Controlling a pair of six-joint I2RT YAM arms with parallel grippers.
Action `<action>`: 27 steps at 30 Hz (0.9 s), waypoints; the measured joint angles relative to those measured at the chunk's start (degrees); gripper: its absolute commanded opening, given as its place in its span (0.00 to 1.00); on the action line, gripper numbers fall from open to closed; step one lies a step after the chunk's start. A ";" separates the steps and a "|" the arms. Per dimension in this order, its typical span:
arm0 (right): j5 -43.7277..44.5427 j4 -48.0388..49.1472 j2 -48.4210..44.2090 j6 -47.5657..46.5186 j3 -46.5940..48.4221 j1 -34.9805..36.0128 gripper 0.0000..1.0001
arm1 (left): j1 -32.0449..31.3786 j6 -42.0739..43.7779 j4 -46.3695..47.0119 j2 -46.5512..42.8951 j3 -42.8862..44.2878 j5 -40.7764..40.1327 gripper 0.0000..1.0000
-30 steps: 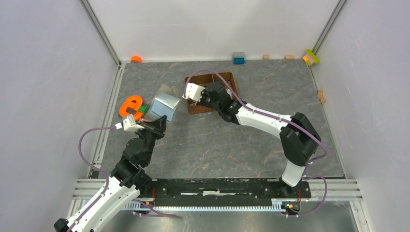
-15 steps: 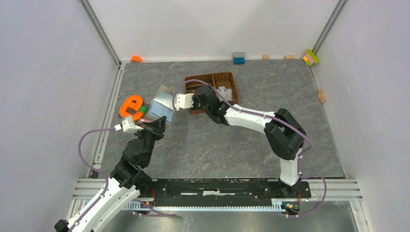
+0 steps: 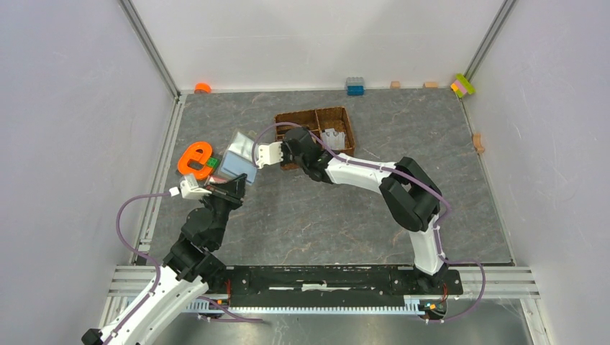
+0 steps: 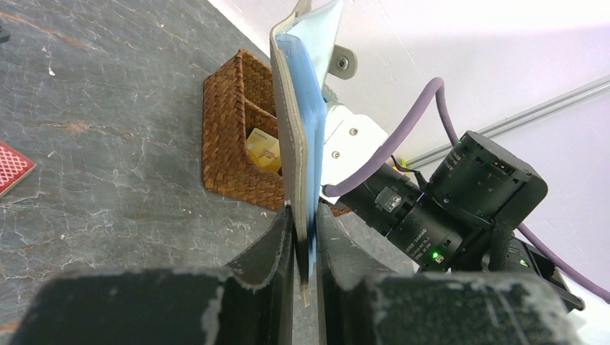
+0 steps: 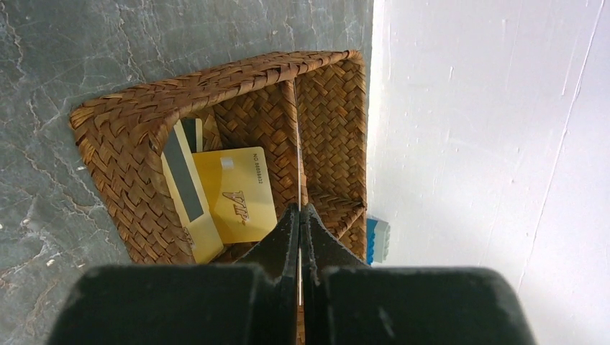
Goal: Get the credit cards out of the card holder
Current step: Place the credit card in the storage box.
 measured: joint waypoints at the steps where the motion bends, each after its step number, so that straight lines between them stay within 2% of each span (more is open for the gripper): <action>1: -0.24 -0.26 0.13 -0.37 0.15 0.00 0.01 | 0.00 -0.17 -0.15 -0.09 0.00 0.00 0.02; 19: -1.60 -3.67 1.44 -2.84 1.29 -0.76 0.02 | 0.00 -1.09 -1.25 -0.59 0.00 -0.15 0.02; 21: -1.22 -3.67 1.86 -2.93 1.29 -0.87 0.08 | 0.00 -1.09 -1.31 -0.59 0.00 -0.24 0.02; 22: -1.01 -3.67 2.05 -2.93 1.29 -0.98 0.20 | 0.00 -1.09 -1.42 -0.59 0.00 -0.28 0.02; 23: -0.87 -3.67 2.25 -2.97 1.29 -1.11 0.27 | 0.00 -1.09 -1.46 -0.59 0.00 -0.31 0.02; 27: -0.33 -3.48 2.36 -2.89 1.27 -1.25 0.31 | 0.00 -1.09 -1.44 -0.59 0.00 -0.33 0.02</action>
